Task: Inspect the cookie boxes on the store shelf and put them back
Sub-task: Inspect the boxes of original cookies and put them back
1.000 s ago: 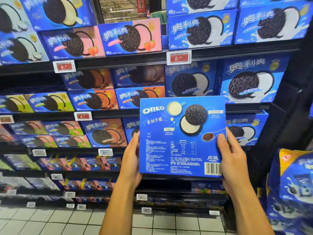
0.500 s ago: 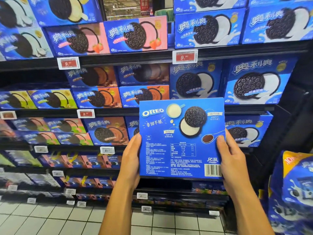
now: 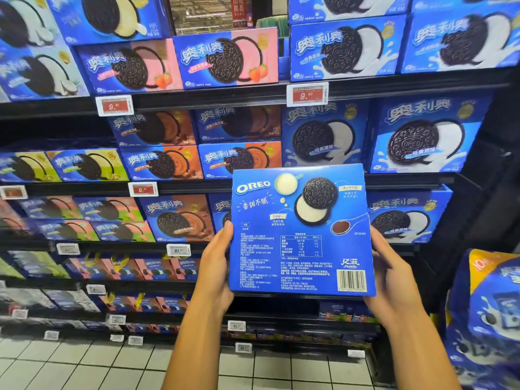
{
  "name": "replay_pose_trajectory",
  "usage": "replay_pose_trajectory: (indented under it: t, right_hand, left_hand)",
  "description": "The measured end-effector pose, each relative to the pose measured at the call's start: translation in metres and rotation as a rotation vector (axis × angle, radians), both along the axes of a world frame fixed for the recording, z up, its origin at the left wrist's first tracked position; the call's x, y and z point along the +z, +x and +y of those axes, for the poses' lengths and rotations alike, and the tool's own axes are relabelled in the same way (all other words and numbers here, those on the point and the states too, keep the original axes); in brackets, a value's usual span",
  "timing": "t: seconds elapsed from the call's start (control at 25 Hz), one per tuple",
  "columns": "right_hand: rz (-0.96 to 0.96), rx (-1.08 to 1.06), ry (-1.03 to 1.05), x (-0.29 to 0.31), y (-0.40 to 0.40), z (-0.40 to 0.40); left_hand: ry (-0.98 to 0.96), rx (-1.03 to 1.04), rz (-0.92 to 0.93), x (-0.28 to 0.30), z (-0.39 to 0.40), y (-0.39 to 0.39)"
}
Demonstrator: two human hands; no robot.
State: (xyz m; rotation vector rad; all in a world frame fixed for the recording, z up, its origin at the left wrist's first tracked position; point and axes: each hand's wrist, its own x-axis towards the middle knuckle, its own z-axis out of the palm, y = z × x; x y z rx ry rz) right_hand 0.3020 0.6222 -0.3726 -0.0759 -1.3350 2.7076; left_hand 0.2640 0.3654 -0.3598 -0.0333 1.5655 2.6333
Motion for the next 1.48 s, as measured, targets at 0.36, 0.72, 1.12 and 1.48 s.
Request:
replay_pose_trajectory:
  t: [0.36, 0.72, 1.12, 1.48]
  right_hand:
    - [-0.104, 0.003, -0.015, -0.016, -0.004, 0.006]
    - [-0.063, 0.002, 0.078, -0.012, 0.000, 0.012]
    - [-0.061, 0.002, 0.068, -0.012, -0.003, 0.015]
    - [-0.095, -0.003, 0.014, -0.019, -0.006, 0.013]
  left_hand:
    - [0.093, -0.078, -0.063, -0.016, 0.002, -0.002]
    - [0.038, -0.062, 0.026, -0.015, 0.001, 0.004]
    - [-0.003, -0.041, 0.156, 0.001, -0.003, 0.012]
    - [-0.125, -0.043, 0.146, 0.008, -0.004, 0.016]
